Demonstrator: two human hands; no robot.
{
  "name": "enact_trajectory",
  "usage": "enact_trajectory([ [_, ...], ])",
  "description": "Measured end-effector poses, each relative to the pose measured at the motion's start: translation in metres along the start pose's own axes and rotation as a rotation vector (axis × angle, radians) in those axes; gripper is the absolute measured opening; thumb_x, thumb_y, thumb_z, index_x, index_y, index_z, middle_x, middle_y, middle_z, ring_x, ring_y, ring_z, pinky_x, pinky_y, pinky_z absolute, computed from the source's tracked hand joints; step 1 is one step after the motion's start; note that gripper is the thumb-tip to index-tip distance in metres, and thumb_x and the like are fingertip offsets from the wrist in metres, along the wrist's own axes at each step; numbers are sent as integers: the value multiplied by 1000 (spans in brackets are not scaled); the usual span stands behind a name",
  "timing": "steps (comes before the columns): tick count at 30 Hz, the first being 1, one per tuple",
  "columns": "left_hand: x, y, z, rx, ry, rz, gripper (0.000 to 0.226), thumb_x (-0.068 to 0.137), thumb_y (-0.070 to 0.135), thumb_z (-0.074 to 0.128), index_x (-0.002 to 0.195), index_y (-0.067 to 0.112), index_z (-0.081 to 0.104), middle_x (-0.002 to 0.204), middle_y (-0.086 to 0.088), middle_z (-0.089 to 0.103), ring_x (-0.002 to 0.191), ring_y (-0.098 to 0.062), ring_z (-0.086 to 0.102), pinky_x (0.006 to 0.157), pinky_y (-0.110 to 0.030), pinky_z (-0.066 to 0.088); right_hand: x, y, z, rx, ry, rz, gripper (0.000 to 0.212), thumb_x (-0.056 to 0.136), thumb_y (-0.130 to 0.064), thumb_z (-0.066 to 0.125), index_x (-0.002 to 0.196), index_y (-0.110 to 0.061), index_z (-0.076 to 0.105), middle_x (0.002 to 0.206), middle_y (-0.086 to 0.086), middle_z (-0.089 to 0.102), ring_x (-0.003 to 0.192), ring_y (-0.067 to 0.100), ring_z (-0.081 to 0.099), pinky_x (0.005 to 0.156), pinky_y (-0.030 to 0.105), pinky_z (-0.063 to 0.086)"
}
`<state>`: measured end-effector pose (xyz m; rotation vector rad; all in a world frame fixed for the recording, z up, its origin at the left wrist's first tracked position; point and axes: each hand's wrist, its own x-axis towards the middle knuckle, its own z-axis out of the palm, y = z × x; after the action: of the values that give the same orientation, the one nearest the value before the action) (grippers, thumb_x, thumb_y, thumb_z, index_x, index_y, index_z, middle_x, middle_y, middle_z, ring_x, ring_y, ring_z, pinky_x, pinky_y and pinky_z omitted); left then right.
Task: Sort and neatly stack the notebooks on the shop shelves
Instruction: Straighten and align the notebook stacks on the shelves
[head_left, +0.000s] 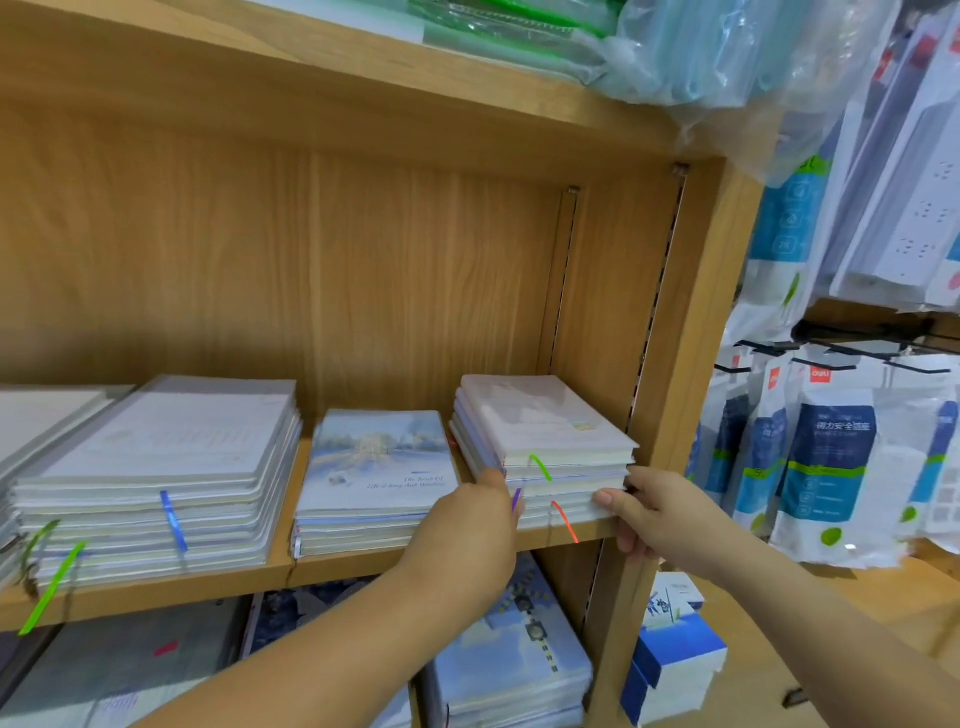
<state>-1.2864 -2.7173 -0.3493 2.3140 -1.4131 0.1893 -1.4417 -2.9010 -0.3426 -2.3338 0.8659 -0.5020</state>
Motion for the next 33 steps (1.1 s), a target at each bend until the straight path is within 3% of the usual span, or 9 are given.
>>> enact_trajectory([
  [3, -2, -2, 8, 36, 20, -10, 35, 102, 10, 50, 135, 12, 41, 99, -10, 66, 88, -29, 64, 66, -37, 45, 4, 6, -1, -40, 23, -26, 42, 100, -46, 59, 84, -7, 60, 62, 4, 72, 56, 20, 72, 56, 29, 58],
  [7, -4, -4, 14, 26, 49, 3, 41, 96, 1, 50, 134, 14, 41, 71, 3, 40, 69, -22, 47, 60, -34, 35, 7, 13, 0, -61, 35, -44, 48, 99, -50, 58, 77, -7, 61, 58, 3, 71, 53, 17, 70, 57, 23, 55],
  [11, -5, -1, 6, 43, -7, -13, 50, 93, -3, 51, 138, 13, 38, 94, -8, 63, 76, -24, 53, 63, -35, 41, 6, 12, 0, -16, 22, -19, 46, 99, -49, 59, 81, -6, 59, 58, 7, 70, 53, 23, 71, 53, 26, 55],
  [13, -7, 2, -3, 35, -68, -30, 40, 95, 2, 51, 132, 13, 42, 104, -12, 66, 82, -27, 60, 65, -34, 42, 3, 6, -4, -24, -8, 3, 42, 99, -52, 58, 88, -11, 60, 61, 7, 72, 56, 23, 72, 52, 27, 55],
  [15, -6, 1, -15, -15, -67, -39, 9, 104, 18, 47, 112, 15, 47, 104, -13, 66, 86, -29, 65, 65, -33, 42, -1, -1, -8, 10, -32, 9, 38, 97, -55, 58, 99, -18, 61, 65, 8, 74, 58, 24, 73, 53, 31, 59],
  [19, 7, 3, -30, -14, 61, 19, 30, 108, 42, 39, 101, 15, 48, 99, -9, 65, 78, -22, 56, 64, -31, 40, -2, -14, -13, 104, 11, -21, 34, 97, -51, 60, 106, -19, 52, 68, 11, 74, 58, 27, 73, 50, 28, 56],
  [23, 15, 8, -25, 68, 33, 35, 26, 107, 31, 48, 118, 8, 47, 105, -10, 66, 88, -24, 64, 66, -32, 45, 2, -16, -15, 29, 24, -15, 36, 100, -48, 58, 96, -13, 53, 65, 9, 74, 57, 25, 72, 53, 31, 59],
  [29, 15, 5, -19, -24, 84, 45, 24, 108, 35, 44, 96, 18, 34, 85, -5, 57, 76, -22, 57, 65, -34, 44, 4, -12, -17, -62, 56, -45, 38, 100, -49, 58, 82, -15, 53, 58, 6, 71, 51, 21, 69, 50, 24, 54],
  [33, 17, 2, -23, -73, 71, 33, 28, 107, 41, 45, 93, 17, 41, 86, -5, 58, 76, -22, 52, 63, -34, 39, 4, -14, -19, -25, 22, -14, 36, 98, -51, 59, 88, -18, 55, 61, 8, 72, 55, 24, 72, 58, 33, 60],
])
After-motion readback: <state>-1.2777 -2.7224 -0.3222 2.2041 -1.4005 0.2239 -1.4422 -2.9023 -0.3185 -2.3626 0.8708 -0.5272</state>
